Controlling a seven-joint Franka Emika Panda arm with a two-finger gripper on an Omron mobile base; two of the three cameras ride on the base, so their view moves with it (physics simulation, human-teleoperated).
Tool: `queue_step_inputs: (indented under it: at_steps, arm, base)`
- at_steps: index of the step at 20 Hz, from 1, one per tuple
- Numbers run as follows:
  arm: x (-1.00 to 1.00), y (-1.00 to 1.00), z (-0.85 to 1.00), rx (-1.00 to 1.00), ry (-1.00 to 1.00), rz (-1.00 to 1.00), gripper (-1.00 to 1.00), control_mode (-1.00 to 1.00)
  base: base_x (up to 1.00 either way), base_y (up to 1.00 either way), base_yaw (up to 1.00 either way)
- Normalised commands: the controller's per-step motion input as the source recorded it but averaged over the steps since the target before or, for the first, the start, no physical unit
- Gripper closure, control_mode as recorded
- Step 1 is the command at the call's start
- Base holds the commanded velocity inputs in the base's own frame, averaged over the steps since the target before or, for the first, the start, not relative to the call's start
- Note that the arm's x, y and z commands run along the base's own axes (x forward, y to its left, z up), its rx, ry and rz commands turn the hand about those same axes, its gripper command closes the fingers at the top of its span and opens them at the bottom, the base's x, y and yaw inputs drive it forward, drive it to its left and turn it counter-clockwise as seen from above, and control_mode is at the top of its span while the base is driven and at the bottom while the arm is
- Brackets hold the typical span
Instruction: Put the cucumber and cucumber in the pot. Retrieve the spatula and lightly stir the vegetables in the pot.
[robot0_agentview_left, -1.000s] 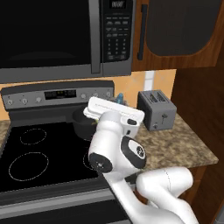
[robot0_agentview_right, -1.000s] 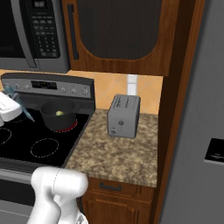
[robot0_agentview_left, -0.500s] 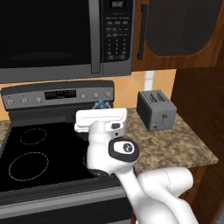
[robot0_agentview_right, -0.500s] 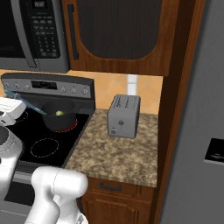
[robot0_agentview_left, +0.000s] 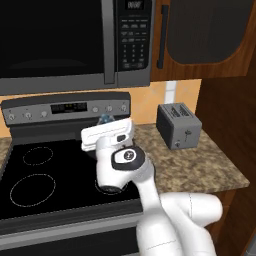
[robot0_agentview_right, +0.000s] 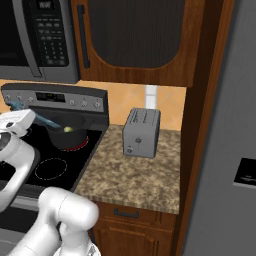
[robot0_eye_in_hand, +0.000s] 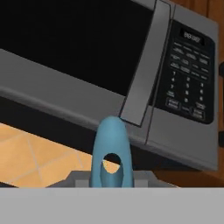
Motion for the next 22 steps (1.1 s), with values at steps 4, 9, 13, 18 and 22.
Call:
queue_step_inputs:
  at_steps: [4, 9, 13, 18, 22]
  arm:
    - [0.6, 0.23, -0.42, -0.05, 0.07, 0.0, 1.0, -1.0]
    - [0.62, 0.16, -0.31, 0.0, 0.09, 0.0, 1.0, -1.0]
    - [0.7, 0.08, -0.33, 0.0, 0.09, 0.0, 1.0, -1.0]
    - [0.53, 0.05, -0.3, 0.0, 0.0, 0.02, 1.0, -1.0]
    - [0.44, 0.07, -0.3, 0.0, 0.03, 0.03, 1.0, -1.0]
  base:
    - [0.0, 0.0, 0.0]
    - [0.0, 0.0, 0.0]
    - [0.0, 0.0, 0.0]
    - [0.0, 0.0, 0.0]
    - [0.0, 0.0, 0.0]
